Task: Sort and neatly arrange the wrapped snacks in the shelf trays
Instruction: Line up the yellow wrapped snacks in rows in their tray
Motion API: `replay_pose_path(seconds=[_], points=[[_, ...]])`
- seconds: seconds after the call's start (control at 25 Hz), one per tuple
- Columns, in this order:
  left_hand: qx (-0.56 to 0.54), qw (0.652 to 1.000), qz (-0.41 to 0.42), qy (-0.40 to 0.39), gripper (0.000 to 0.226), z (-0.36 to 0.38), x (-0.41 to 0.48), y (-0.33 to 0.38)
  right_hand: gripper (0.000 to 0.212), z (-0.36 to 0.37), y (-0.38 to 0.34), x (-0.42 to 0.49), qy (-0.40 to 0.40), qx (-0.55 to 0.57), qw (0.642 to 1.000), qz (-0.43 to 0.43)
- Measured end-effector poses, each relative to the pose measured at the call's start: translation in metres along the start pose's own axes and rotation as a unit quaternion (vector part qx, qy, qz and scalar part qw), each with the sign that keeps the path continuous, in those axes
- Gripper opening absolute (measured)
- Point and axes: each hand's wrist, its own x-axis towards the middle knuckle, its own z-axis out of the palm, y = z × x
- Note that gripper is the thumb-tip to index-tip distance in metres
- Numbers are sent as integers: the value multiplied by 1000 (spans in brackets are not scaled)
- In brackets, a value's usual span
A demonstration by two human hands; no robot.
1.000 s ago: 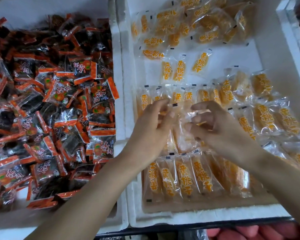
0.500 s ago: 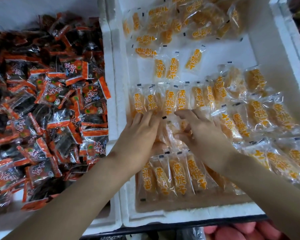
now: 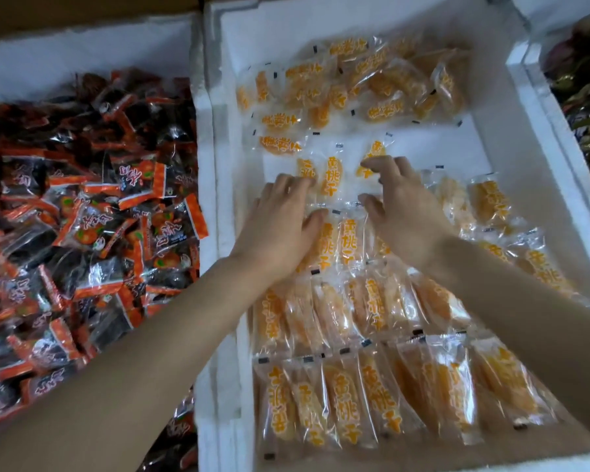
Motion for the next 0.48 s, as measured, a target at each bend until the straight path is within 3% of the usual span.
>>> replay_pose_path(seconds=[0.16, 0.32, 0.48], points=[[-61, 990, -124, 1, 61, 18, 59, -10, 62, 6, 19, 56, -56, -33, 993, 98], [-52, 986, -160, 24, 68, 33, 85, -18, 70, 14, 21, 71, -65, -87, 985, 132], [-130, 974, -184, 13, 61, 39, 93, -19, 82, 18, 23, 77, -32, 49, 986, 158]])
